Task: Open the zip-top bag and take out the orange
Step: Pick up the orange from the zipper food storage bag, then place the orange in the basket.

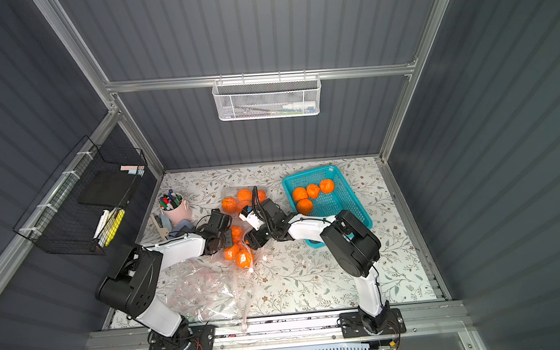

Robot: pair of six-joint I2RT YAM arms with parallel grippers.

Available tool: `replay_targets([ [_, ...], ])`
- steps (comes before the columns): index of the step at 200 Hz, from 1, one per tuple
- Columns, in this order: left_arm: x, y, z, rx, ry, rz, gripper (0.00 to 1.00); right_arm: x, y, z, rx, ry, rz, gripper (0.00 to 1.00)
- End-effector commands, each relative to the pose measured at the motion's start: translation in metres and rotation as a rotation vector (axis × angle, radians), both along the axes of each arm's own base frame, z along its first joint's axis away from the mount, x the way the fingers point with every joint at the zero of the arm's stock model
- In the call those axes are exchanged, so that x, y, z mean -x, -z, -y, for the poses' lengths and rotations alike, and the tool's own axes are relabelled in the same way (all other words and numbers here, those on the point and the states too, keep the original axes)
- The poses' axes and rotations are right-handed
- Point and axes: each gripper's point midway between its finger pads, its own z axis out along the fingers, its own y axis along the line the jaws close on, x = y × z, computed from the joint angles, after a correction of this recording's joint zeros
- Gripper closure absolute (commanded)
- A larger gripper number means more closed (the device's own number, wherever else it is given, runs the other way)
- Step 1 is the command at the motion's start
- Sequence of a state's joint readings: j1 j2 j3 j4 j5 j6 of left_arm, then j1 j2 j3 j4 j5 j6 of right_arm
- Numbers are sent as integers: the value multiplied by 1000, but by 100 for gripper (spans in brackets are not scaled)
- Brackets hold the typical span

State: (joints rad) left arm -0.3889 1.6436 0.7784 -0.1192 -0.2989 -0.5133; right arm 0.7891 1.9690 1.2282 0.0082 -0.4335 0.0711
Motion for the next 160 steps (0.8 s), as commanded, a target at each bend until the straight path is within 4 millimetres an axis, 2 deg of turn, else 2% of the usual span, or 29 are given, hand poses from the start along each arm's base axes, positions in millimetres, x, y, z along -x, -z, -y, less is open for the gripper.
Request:
replay_targets([
  [1,45,42,-6,-23,39,-214,100,13,-2,9,41,-15,-17,43],
  [15,44,41,-6,-20,36,-210,100,19,-12,18,52,-15,-19,49],
  [34,45,40,-7,-21,35,-207,100,28,-28,35,47,8,-11,51],
  [65,44,39,-6,-17,35,-201,100,41,-42,69,54,78,-25,55],
  [92,45,36,-6,-9,34,-186,100,48,-71,100,52,136,-25,56],
  [113,45,37,-6,-7,35,-186,100,34,-105,128,11,226,30,57],
  [130,44,37,-6,-8,36,-186,100,6,-125,166,1,363,41,58],
  [142,45,36,-6,-6,34,-184,100,-19,-125,202,46,501,51,59],
  [156,44,35,-6,-3,35,-175,100,-42,-117,241,112,647,48,59],
  [160,45,34,-6,-3,35,-175,100,-43,-110,252,142,682,23,59],
])
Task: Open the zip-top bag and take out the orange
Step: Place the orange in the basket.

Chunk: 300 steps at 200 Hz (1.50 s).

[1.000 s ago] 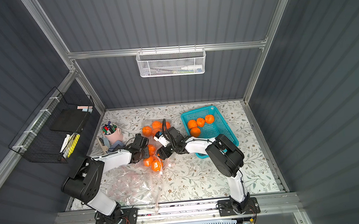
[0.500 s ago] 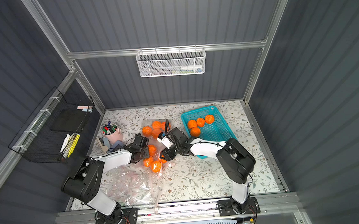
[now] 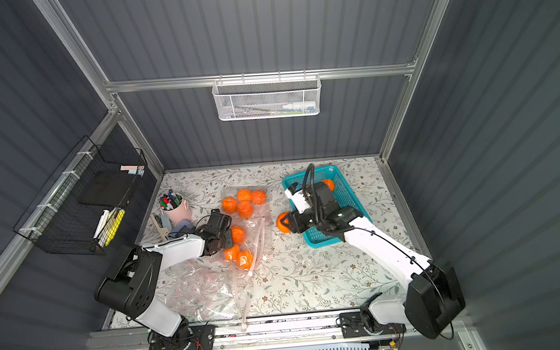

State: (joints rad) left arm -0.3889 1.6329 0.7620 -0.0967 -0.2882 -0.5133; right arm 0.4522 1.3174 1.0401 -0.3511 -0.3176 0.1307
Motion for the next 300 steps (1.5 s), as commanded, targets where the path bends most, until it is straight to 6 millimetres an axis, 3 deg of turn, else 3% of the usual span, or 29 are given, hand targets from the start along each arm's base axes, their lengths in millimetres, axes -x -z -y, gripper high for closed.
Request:
replay_targets([
  [1,44,35,-8,-19,31,-187,100,-23,27,65,127,242,-104,59],
  [31,44,32,-9,-19,22,-174,100,-50,53,122,123,468,-191,59],
  [52,44,32,-9,-18,23,-170,100,-77,71,140,84,544,-201,59],
  [94,44,31,-9,-15,23,-167,100,-119,112,141,54,594,-351,60],
  [119,44,30,-9,-15,23,-165,100,-138,128,129,-23,572,-397,60],
  [159,44,31,-9,-14,21,-165,100,-151,146,123,-63,582,-430,56],
  [188,44,30,-9,-15,21,-164,100,-151,152,114,-95,552,-474,47],
  [208,44,31,-10,-16,19,-165,100,-150,147,116,-88,552,-463,33],
  [240,44,30,-10,-17,19,-165,100,-147,116,136,-10,610,-357,23],
  [276,45,30,-10,-18,16,-161,100,-128,65,144,-5,617,-246,21],
  [300,45,29,-10,-17,16,-160,100,-96,48,133,-62,547,-222,27],
])
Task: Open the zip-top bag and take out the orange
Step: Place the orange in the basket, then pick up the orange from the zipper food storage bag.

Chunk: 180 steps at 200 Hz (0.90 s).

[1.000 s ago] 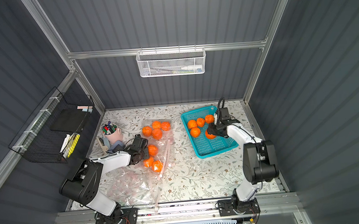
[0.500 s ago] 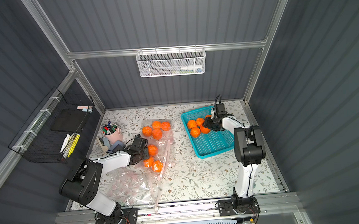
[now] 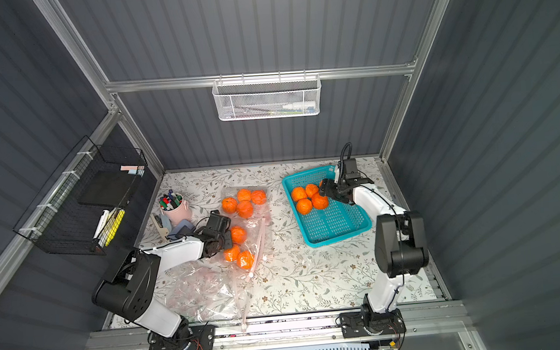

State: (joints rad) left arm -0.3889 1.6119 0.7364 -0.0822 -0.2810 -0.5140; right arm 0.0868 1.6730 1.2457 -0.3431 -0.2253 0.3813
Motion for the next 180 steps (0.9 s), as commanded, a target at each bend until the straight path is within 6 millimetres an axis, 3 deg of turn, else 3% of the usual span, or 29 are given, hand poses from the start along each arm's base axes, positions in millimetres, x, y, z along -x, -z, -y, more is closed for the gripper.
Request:
replay_targets([
  [1,41,30,-10,-27,13,-168,100,31,-10,-7,-23,-54,18,28],
  [22,40,29,-10,-25,13,-163,100,70,-23,-49,-194,-226,78,44],
  [47,40,29,-10,-27,12,-165,100,132,-33,-118,-247,-499,166,58],
  [65,41,29,-11,-26,9,-161,100,183,-22,-174,-223,-742,184,64],
  [81,40,29,-10,-25,10,-162,100,206,-7,-205,-215,-835,168,68],
  [101,41,29,-10,-26,11,-164,100,216,10,-238,-212,-911,147,74],
  [119,41,28,-10,-24,10,-162,100,209,31,-257,-145,-940,101,78],
  [146,41,29,-11,-25,10,-164,100,185,66,-262,-40,-908,65,85],
  [180,41,29,-11,-26,10,-163,100,177,87,-278,-45,-950,26,86],
])
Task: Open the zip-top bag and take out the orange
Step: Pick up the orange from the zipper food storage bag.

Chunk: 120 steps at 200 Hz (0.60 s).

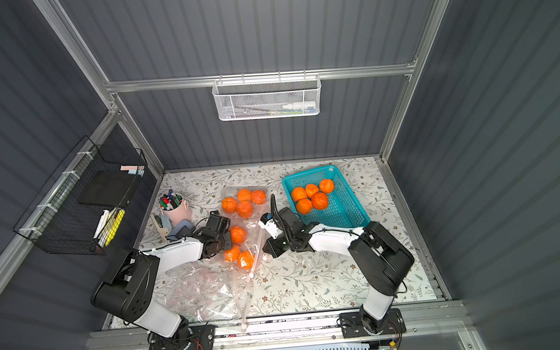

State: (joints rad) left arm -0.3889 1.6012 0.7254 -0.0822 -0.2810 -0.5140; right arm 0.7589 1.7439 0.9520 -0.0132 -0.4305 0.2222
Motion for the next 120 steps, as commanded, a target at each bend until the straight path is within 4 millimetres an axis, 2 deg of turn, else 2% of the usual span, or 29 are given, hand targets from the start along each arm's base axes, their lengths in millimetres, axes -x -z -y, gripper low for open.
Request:
replay_targets([
  [1,38,29,-9,-25,10,-162,100,-13,3,-11,0,-31,40,86],
  [26,39,29,-9,-26,10,-165,100,-15,1,-25,-51,-78,52,85],
  [51,39,30,-10,-27,9,-165,100,-8,-2,-40,-102,-163,40,77],
  [120,38,29,-9,-25,10,-165,100,14,-15,-67,-218,-304,12,39],
])
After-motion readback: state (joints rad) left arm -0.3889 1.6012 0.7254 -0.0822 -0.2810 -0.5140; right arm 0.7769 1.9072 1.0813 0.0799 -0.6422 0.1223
